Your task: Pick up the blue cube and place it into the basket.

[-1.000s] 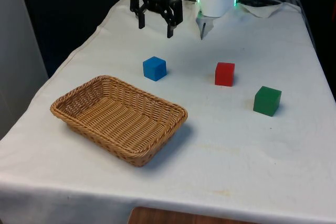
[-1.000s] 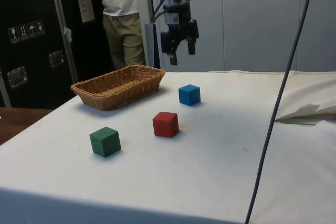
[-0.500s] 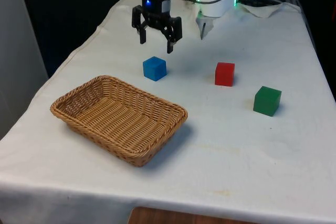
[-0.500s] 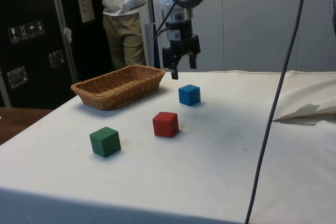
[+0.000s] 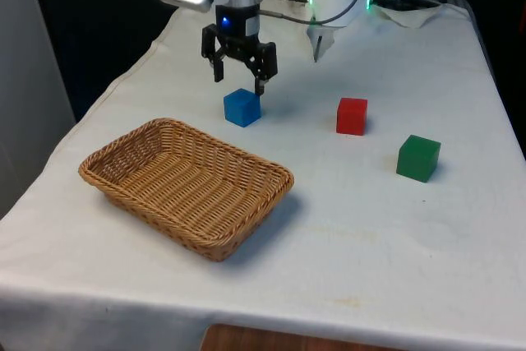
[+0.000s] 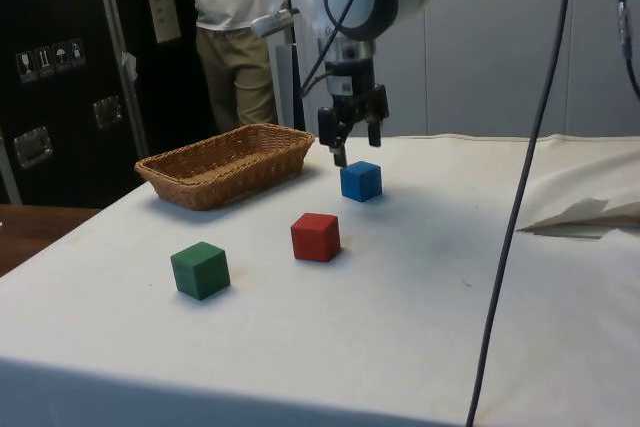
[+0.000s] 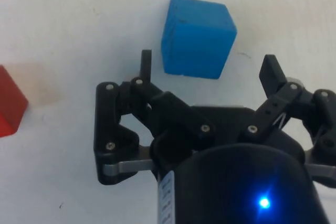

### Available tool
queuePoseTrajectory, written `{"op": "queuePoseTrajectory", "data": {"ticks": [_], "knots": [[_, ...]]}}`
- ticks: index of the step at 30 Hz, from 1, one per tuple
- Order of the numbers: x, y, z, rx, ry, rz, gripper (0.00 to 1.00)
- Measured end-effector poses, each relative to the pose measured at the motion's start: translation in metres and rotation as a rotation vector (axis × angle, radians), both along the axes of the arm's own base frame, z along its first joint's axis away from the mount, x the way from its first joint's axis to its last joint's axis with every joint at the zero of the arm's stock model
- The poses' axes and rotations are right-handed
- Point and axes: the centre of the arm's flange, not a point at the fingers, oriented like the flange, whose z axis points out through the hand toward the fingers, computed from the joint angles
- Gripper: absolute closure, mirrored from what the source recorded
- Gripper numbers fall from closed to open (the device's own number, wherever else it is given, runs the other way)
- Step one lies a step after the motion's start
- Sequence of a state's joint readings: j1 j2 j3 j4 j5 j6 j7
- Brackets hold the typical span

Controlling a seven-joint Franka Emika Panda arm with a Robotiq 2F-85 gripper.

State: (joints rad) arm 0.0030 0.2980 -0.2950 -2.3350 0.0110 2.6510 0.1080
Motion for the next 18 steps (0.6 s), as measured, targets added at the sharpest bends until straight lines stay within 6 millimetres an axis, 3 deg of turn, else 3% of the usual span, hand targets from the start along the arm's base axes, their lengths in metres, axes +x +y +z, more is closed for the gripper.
{"op": "queuePoseTrajectory", "data": {"ticks": [9, 18], "knots": [[-0.001, -0.013, -0.014, 0.005, 0.015, -0.006, 0.00], [-0.001, -0.013, -0.018, 0.009, 0.021, -0.006, 0.00]]}}
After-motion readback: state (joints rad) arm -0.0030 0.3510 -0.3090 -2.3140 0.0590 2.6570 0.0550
